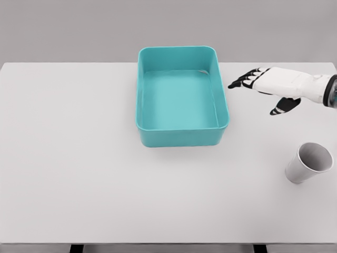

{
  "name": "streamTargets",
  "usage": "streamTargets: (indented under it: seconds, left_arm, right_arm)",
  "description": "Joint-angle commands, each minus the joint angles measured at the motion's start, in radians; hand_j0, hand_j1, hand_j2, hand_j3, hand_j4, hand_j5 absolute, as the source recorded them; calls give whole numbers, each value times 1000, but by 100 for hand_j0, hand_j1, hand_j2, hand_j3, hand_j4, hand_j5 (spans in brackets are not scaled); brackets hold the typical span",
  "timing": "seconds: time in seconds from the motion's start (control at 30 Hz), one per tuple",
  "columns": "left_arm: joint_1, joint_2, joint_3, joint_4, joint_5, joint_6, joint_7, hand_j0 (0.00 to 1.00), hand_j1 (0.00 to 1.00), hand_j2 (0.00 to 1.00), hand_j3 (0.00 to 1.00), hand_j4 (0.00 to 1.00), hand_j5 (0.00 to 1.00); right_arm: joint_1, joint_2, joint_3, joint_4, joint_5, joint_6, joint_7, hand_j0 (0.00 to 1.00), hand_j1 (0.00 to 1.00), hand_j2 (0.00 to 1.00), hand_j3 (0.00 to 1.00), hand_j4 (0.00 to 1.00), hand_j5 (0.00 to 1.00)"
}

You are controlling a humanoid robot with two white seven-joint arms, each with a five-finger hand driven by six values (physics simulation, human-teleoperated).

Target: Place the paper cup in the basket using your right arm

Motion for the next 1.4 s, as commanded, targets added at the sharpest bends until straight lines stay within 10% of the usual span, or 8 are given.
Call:
streamTargets:
  seconds: [0.0, 0.17, 0.27, 0.43, 0.67, 0.93, 1.37]
  left_arm:
    - [0, 0, -1, 0, 0, 0, 0, 100, 100, 100, 100, 100, 100]
    - [0, 0, -1, 0, 0, 0, 0, 100, 100, 100, 100, 100, 100]
    - [0, 0, -1, 0, 0, 0, 0, 100, 100, 100, 100, 100, 100]
    - [2, 0, -1, 0, 0, 0, 0, 100, 100, 100, 100, 100, 100]
    - [2, 0, 1, 0, 0, 0, 0, 100, 100, 100, 100, 100, 100]
    - [0, 0, -1, 0, 0, 0, 0, 100, 100, 100, 100, 100, 100]
    - [0, 0, 1, 0, 0, 0, 0, 100, 100, 100, 100, 100, 100]
  right_arm:
    - [2, 2, -10, -5, 4, 5, 9, 100, 100, 100, 100, 100, 100]
    - [5, -10, -54, -3, 2, 7, 7, 100, 100, 100, 100, 100, 100]
    - [38, -45, -183, 116, -45, 56, 9, 100, 100, 100, 100, 100, 100]
    - [219, -139, -415, 289, -431, 108, 9, 100, 100, 100, 100, 100, 100]
    - [272, -87, -435, 504, -950, 96, 9, 100, 100, 100, 100, 100, 100]
    - [466, -164, -436, 420, -950, 48, 9, 100, 100, 100, 100, 100, 100]
    - [497, -210, -311, 391, -932, -4, 9, 100, 100, 100, 100, 100, 100]
